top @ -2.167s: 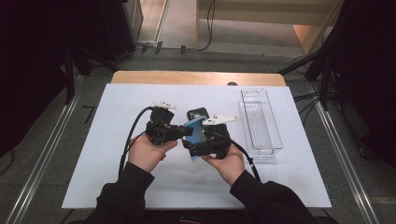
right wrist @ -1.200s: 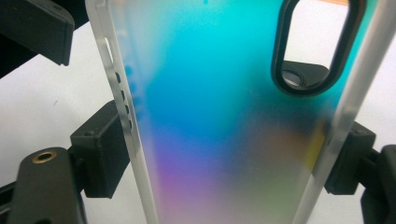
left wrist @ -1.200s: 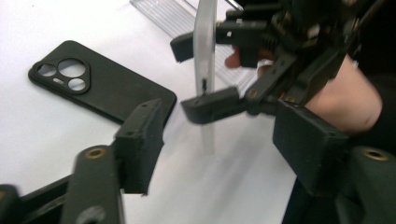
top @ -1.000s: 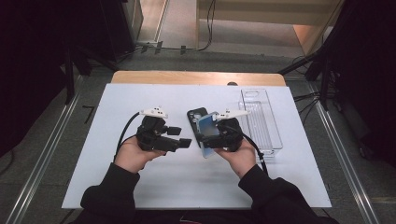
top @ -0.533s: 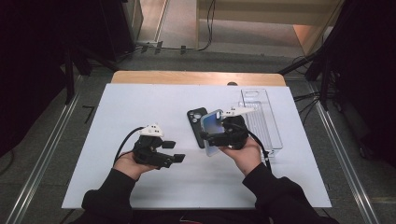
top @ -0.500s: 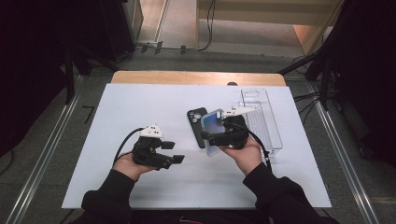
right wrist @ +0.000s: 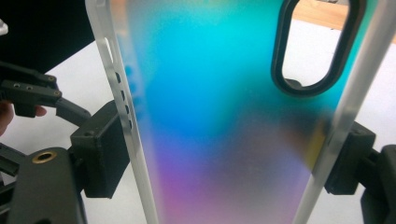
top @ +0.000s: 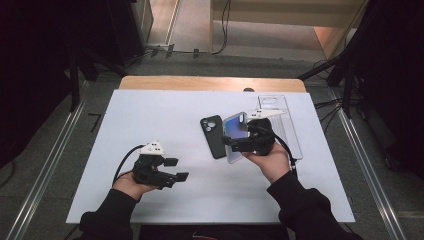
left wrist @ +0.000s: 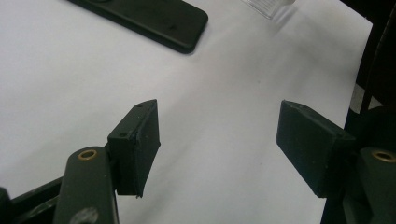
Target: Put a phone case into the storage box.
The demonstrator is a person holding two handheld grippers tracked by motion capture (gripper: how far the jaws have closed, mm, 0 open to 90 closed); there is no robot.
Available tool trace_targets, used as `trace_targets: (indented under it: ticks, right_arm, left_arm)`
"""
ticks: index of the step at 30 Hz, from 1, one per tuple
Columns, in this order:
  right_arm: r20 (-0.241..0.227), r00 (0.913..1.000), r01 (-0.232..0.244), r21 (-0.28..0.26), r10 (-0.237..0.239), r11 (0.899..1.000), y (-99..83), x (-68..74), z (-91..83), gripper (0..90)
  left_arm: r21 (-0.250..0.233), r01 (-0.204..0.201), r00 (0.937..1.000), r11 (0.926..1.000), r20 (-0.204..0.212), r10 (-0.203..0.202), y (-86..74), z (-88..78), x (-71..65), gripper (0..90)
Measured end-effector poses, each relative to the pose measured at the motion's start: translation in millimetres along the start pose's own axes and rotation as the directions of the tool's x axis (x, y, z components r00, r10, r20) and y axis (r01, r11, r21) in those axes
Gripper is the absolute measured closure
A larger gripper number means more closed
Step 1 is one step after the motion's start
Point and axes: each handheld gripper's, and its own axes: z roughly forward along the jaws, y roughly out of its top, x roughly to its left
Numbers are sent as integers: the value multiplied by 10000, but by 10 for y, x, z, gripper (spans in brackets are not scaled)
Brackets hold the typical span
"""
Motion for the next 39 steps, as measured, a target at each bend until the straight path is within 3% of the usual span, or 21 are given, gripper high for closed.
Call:
trace_targets:
  ticks: [8,21,33,39]
  right_arm:
    - [172,9996,-242,-124,244,9996,79,-151,-161,162]
    - [1039,9916,-713,-608,773,9956,148,-493,-389,163]
    - [1965,9717,-1135,-992,1313,9886,164,-778,-465,162]
    - [2209,9614,-1404,-1177,1638,9831,174,-905,-465,162]
  left_arm:
    - [-131,447,9987,9989,-239,-450,-44,-67,55,303]
    - [-204,543,9973,9983,-494,-553,-95,-96,76,303]
    - [-266,789,9940,9965,-741,-807,-172,-151,94,303]
    - [-429,965,9919,9944,-789,-997,-200,-191,115,304]
